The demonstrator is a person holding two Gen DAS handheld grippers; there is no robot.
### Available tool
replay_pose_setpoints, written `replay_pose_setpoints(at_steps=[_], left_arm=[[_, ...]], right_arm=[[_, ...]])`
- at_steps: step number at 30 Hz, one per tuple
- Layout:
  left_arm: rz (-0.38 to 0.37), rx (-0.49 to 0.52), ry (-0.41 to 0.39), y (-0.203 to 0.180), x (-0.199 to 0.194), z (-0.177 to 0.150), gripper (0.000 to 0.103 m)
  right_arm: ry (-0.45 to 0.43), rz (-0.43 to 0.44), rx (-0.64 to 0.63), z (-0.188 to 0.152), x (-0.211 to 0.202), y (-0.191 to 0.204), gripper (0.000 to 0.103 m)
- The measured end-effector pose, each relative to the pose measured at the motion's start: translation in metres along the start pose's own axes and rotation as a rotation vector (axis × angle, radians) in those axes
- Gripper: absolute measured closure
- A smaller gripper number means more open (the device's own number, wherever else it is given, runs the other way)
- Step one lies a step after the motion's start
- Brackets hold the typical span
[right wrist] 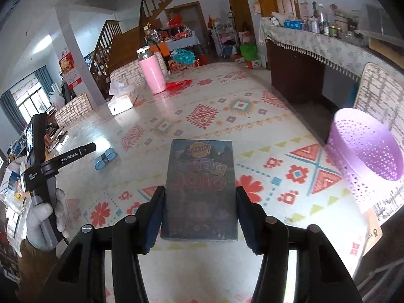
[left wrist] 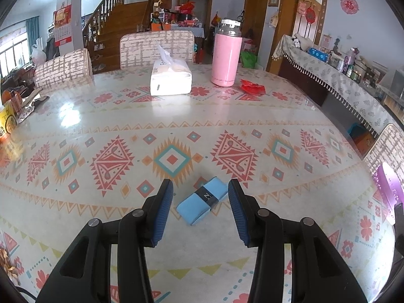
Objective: Collect trash
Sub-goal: 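Hold the grey box in right tool while left tool approaches the light blue box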
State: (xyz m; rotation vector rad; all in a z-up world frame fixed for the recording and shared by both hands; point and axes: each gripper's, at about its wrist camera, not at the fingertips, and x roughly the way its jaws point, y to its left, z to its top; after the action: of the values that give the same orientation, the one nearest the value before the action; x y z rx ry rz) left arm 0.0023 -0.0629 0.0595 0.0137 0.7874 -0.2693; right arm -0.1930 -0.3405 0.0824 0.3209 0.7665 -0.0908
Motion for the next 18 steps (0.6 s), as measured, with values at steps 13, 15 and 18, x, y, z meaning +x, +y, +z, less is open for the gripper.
replay_pose_setpoints(at_steps=[13,15,18], left_arm=[[-0.062,0.081,-0.104,-0.012,-0.086,0.004,0.059],[-0.071,0.091,-0.122,-0.013,-0.111,0.008,0.059],[-0.051,0.118,-0.16,-0.018,-0.144,0.012,0.059]], right_arm=[[-0.076,0.022,0.064,-0.007,-0.034,-0.041,0.044],[-0.081,0.039,0.072,-0.008,-0.033,-0.044,0.044],[-0.093,0.057,0.076,-0.01,-0.036,-0.046,0.044]])
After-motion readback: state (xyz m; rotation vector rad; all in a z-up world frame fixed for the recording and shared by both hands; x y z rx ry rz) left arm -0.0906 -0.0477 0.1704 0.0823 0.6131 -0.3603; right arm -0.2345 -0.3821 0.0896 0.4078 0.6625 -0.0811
